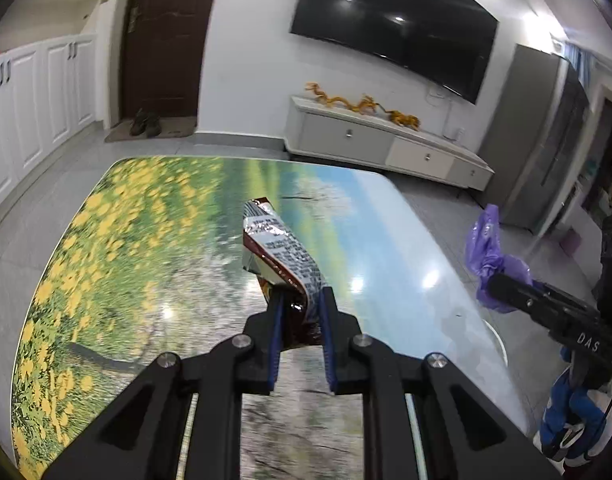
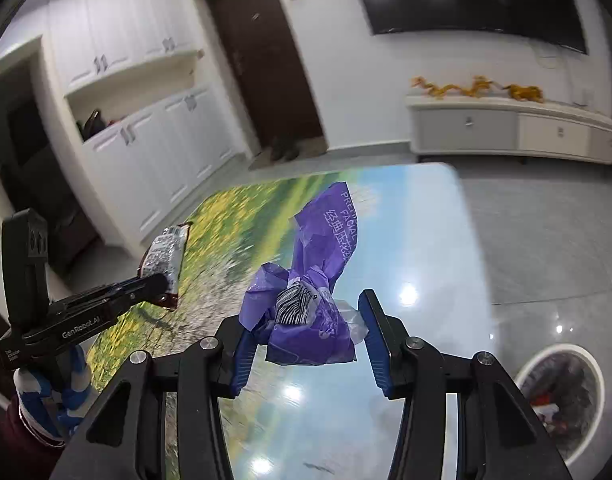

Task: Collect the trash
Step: 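Carry both items to the bin and open both tools to drop them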

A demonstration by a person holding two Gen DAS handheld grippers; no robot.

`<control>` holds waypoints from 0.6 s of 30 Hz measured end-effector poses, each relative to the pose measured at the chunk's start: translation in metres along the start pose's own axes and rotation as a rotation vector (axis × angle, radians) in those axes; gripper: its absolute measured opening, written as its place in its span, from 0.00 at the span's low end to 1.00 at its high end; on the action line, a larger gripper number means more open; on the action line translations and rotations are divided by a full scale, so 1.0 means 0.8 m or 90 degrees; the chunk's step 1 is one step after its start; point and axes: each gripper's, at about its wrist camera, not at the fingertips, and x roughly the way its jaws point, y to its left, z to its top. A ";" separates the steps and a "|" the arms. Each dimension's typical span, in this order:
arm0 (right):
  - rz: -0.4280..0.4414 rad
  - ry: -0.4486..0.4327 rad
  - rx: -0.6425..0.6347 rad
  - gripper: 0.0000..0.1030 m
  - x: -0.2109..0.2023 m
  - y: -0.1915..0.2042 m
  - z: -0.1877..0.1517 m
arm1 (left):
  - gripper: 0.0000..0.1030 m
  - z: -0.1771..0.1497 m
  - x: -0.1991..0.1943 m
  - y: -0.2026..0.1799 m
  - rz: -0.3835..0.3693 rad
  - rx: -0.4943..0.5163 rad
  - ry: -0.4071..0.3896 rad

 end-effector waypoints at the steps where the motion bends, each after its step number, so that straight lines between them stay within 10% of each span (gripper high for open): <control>1: -0.007 -0.009 0.009 0.46 -0.011 -0.009 -0.003 | 0.16 0.001 -0.001 -0.011 -0.006 0.008 0.001; 18: -0.217 -0.116 0.179 0.47 -0.158 -0.224 -0.060 | 0.16 0.005 0.062 -0.280 -0.144 0.234 0.070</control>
